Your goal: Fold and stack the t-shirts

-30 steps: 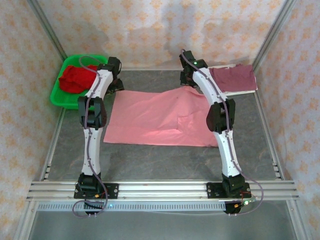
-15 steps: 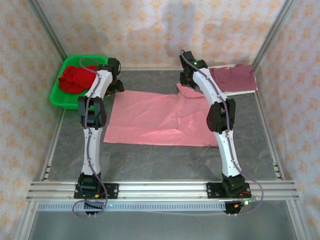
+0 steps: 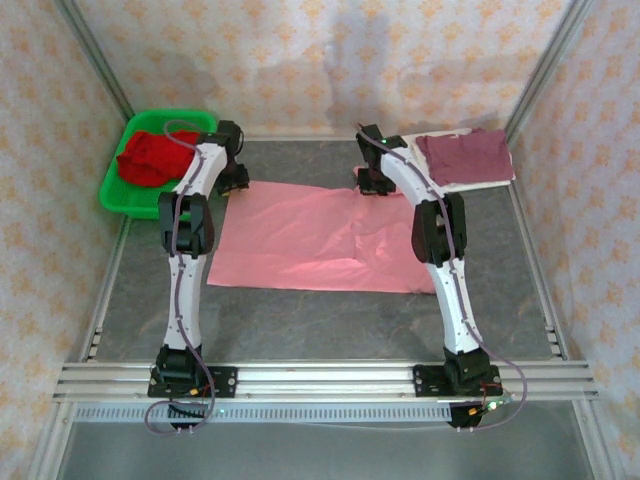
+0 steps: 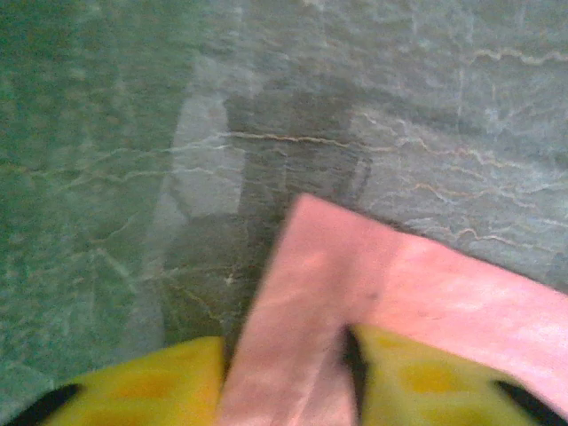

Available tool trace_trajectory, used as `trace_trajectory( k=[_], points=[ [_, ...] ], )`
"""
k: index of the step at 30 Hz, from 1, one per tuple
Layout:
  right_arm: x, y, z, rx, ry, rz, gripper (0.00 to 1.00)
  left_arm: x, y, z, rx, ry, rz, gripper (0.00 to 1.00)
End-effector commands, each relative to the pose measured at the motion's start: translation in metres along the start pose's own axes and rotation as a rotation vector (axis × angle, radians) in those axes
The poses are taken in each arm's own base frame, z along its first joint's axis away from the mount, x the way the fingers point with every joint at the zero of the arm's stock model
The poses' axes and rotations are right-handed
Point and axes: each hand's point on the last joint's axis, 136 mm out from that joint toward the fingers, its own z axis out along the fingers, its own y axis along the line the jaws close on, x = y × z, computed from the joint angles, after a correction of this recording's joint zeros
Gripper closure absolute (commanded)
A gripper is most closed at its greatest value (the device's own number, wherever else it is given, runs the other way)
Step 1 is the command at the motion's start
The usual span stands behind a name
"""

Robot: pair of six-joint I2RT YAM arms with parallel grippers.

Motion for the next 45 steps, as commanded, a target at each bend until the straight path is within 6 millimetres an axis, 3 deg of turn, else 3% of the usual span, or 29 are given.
trace_trajectory(
  k=[1, 4, 7, 11, 15, 23, 25, 28, 31, 36, 45],
  points=[
    [-0.002, -0.001, 0.002, 0.023, -0.019, -0.008, 0.90, -0.002, 0.002, 0.003, -0.008, -0.008, 0.014, 0.72],
    [-0.004, -0.004, -0.004, 0.032, -0.037, -0.003, 0.94, -0.009, 0.002, -0.005, -0.009, -0.039, 0.013, 0.89],
    [-0.007, -0.008, -0.013, 0.045, -0.063, 0.003, 0.96, -0.015, 0.002, -0.013, -0.005, -0.065, 0.010, 0.95],
    [-0.010, -0.012, -0.023, 0.051, -0.098, 0.012, 0.92, -0.015, 0.008, -0.023, -0.034, -0.080, 0.004, 0.95],
    [-0.009, -0.013, -0.025, 0.042, -0.101, 0.015, 1.00, -0.013, 0.018, -0.026, -0.069, -0.091, -0.002, 0.97],
    [-0.021, -0.015, -0.030, 0.020, -0.152, 0.016, 1.00, -0.011, 0.030, -0.027, -0.094, -0.088, -0.012, 1.00],
    [-0.024, -0.010, -0.029, 0.007, -0.151, -0.018, 0.83, -0.013, 0.030, -0.027, -0.088, -0.091, -0.015, 0.99],
    [-0.027, -0.008, -0.023, 0.023, -0.149, -0.070, 0.78, -0.014, 0.029, -0.028, -0.084, -0.095, -0.016, 0.93],
    [-0.030, -0.006, -0.017, 0.027, -0.143, -0.091, 0.72, -0.014, 0.027, -0.027, -0.073, -0.094, -0.016, 0.93],
    [-0.026, 0.010, -0.007, -0.014, -0.113, -0.131, 0.66, -0.014, 0.028, -0.025, -0.075, -0.089, -0.017, 0.93],
    [-0.021, 0.017, 0.016, -0.025, -0.069, -0.120, 0.67, -0.012, 0.028, -0.022, -0.078, -0.083, -0.016, 0.95]
  ],
)
